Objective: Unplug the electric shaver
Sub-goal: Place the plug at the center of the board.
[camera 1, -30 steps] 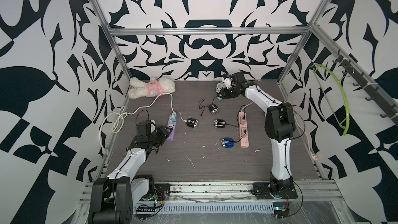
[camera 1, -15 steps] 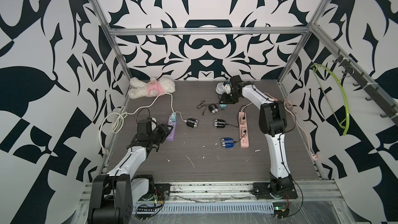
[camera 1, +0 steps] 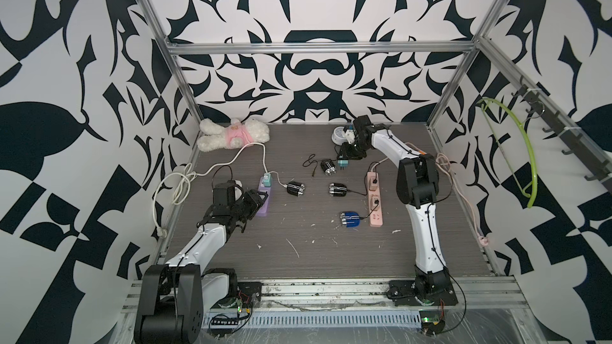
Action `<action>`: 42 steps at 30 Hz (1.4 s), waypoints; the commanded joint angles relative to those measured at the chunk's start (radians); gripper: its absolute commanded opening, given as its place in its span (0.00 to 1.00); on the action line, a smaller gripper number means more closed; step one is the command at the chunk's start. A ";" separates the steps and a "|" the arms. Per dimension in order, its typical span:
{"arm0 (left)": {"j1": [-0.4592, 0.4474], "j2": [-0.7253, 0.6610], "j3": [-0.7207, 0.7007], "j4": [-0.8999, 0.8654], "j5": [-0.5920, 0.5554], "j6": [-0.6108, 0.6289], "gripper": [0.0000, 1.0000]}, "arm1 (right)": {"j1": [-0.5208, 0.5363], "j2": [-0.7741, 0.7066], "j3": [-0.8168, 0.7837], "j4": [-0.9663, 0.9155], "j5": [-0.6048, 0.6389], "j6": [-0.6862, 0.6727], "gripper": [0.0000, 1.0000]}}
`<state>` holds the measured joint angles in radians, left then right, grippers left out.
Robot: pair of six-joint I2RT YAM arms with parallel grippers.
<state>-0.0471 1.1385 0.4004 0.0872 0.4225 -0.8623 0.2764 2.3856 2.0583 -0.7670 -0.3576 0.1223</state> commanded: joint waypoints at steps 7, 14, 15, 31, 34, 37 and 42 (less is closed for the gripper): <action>-0.017 0.046 0.047 0.026 0.015 0.013 0.58 | 0.009 -0.024 -0.050 -0.017 -0.047 0.017 0.27; -0.022 0.032 0.051 0.017 0.005 0.013 0.60 | 0.011 -0.051 -0.069 0.005 -0.073 0.034 0.44; -0.024 0.030 0.051 0.017 0.005 0.013 0.60 | 0.010 -0.055 -0.070 0.000 -0.074 0.033 0.45; -0.047 -0.037 0.082 -0.054 -0.029 0.028 0.69 | 0.024 -0.341 -0.295 0.214 -0.081 0.043 0.54; -0.049 -0.046 0.097 -0.080 -0.038 0.040 0.71 | 0.031 -0.341 -0.286 0.197 -0.057 0.039 0.57; -0.050 -0.048 0.097 -0.084 -0.037 0.043 0.71 | 0.032 -0.307 -0.254 0.166 -0.031 0.033 0.57; -0.052 -0.055 0.093 -0.086 -0.040 0.045 0.71 | 0.072 -0.343 -0.312 0.210 -0.028 -0.023 0.57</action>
<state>-0.0963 1.1007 0.4759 0.0231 0.3908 -0.8368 0.3145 2.0972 1.7714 -0.5827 -0.3958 0.1474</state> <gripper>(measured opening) 0.708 0.571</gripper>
